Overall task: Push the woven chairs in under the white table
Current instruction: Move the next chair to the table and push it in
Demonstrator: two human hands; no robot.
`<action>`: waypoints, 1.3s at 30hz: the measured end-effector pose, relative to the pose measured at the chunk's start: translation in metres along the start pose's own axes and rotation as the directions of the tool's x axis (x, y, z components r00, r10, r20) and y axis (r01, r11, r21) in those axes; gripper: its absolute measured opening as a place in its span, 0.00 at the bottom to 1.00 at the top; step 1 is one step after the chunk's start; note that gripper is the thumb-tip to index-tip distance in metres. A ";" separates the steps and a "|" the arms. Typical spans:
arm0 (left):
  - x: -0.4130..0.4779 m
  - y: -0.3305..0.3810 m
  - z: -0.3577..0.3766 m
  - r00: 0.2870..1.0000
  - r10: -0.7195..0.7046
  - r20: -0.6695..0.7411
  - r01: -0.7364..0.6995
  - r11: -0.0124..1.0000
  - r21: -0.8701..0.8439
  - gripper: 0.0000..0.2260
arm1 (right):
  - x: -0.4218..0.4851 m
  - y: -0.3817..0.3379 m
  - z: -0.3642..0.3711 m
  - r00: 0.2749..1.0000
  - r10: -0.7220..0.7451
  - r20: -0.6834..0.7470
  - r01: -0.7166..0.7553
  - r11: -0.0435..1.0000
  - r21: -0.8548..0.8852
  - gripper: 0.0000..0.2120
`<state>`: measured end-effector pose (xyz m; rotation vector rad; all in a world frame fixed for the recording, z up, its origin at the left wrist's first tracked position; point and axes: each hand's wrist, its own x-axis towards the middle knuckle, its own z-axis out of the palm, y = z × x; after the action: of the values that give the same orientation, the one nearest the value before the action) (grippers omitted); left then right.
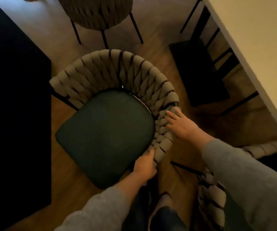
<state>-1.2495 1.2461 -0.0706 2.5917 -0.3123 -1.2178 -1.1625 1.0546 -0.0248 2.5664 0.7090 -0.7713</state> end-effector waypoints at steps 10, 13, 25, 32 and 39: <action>-0.002 -0.101 -0.048 0.996 0.085 -0.038 -0.082 0.995 0.062 0.32 | 0.072 -0.029 -0.021 0.981 -0.161 -0.108 0.167 0.985 0.051 0.21; -0.007 -0.139 -0.076 0.998 0.045 -0.042 -0.040 0.993 0.113 0.32 | 0.092 -0.051 -0.043 0.967 -0.198 -0.157 0.215 0.972 0.098 0.19; -0.020 -0.283 -0.151 0.954 -0.271 -0.126 0.293 0.934 0.207 0.18 | 0.183 -0.096 -0.134 0.830 -0.557 -0.039 0.557 0.820 0.133 0.45; 0.009 -0.247 -0.190 0.892 -0.419 0.170 0.435 0.898 -0.070 0.48 | 0.287 0.040 -0.220 0.863 -0.504 0.019 0.458 0.769 -0.446 0.55; 0.091 -0.117 -0.198 0.964 -0.263 -0.041 0.162 0.702 -0.694 0.47 | 0.364 0.080 -0.236 0.840 -0.542 0.025 0.447 0.664 -0.599 0.24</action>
<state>-1.0290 1.3566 -0.0522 2.0513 0.4219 -0.9557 -0.7587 1.2311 -0.0386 1.8729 1.4859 -0.3896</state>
